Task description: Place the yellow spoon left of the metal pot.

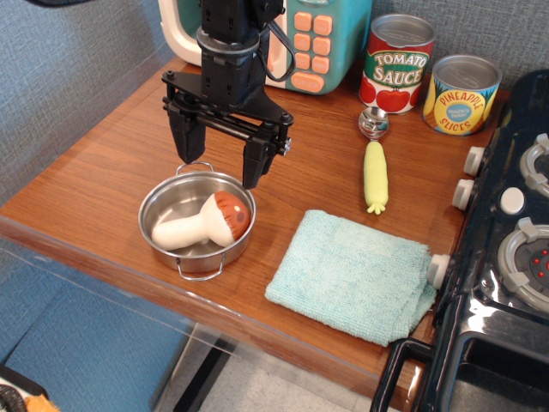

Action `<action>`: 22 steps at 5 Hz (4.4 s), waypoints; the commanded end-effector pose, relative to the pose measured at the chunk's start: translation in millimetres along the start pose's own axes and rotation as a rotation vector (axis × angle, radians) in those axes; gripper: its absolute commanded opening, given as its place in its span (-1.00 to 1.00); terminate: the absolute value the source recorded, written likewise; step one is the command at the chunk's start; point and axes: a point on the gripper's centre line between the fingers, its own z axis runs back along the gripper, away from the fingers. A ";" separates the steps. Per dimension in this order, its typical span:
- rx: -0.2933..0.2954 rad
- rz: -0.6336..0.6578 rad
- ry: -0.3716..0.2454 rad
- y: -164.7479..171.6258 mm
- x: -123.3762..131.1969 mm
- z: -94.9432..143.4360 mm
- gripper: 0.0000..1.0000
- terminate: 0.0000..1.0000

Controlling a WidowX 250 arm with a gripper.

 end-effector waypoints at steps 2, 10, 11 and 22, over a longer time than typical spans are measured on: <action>0.021 0.015 -0.006 -18.7 18.1 -2.0 1.00 -1.00; -0.015 0.226 -0.021 -96.6 103.8 -61.7 -1.00 -1.00; -0.012 0.198 -0.047 -93.8 99.8 -59.2 -1.00 -1.00; 0.077 -0.070 0.049 175.5 -8.2 -64.8 1.00 -1.00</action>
